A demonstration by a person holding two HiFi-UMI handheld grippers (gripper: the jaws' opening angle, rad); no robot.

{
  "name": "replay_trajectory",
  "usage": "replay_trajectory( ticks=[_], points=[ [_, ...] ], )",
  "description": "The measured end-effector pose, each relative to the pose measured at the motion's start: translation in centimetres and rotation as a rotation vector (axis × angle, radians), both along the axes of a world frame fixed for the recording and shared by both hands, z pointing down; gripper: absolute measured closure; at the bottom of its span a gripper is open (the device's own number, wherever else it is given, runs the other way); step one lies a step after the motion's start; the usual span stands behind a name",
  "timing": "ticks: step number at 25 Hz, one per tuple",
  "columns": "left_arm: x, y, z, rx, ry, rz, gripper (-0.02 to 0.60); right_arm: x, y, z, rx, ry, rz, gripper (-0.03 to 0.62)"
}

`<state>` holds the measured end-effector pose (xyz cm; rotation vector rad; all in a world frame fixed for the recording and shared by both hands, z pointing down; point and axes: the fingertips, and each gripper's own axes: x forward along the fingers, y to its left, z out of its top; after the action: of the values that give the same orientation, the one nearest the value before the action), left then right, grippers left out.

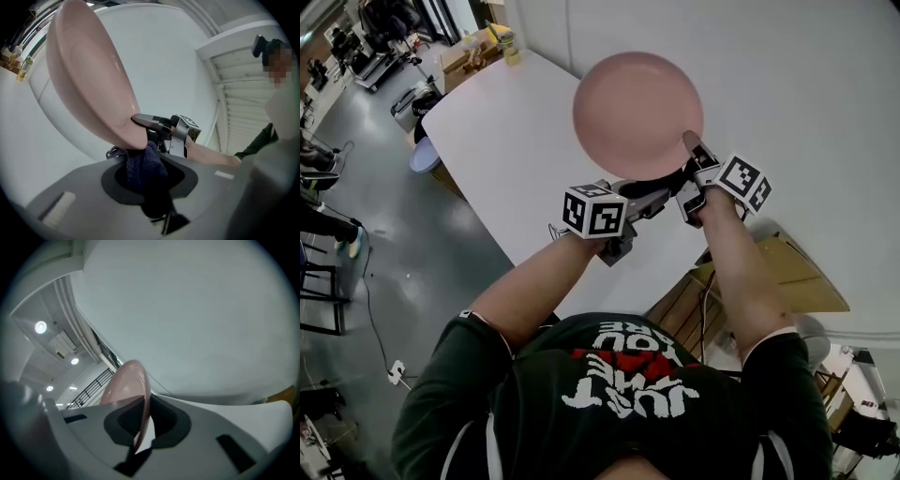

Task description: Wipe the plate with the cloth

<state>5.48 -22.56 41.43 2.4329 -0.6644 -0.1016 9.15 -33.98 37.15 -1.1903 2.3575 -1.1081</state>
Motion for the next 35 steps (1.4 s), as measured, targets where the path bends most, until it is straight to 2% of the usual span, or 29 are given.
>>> replay_trajectory(
  ticks=[7, 17, 25, 29, 35],
  points=[
    [-1.9, 2.6, 0.5, 0.026, -0.006, 0.031, 0.497, 0.4, 1.5, 0.4, 0.026, -0.005, -0.034, 0.577],
    [-3.2, 3.7, 0.1, 0.019, 0.013, 0.049, 0.497, 4.0, 0.6, 0.5, 0.047, 0.013, -0.112, 0.577],
    [-3.0, 3.8, 0.5, 0.029, -0.019, 0.087, 0.497, 7.0, -0.2, 0.3, 0.092, 0.114, -0.22, 0.577],
    [-2.7, 3.6, 0.4, 0.039, -0.065, 0.097, 0.497, 8.6, -0.3, 0.1, 0.108, 0.148, -0.253, 0.577],
    [-7.4, 5.7, 1.5, 0.055, -0.102, 0.104, 0.497, 7.0, 2.5, 1.4, 0.136, 0.232, -0.288, 0.577]
  ],
)
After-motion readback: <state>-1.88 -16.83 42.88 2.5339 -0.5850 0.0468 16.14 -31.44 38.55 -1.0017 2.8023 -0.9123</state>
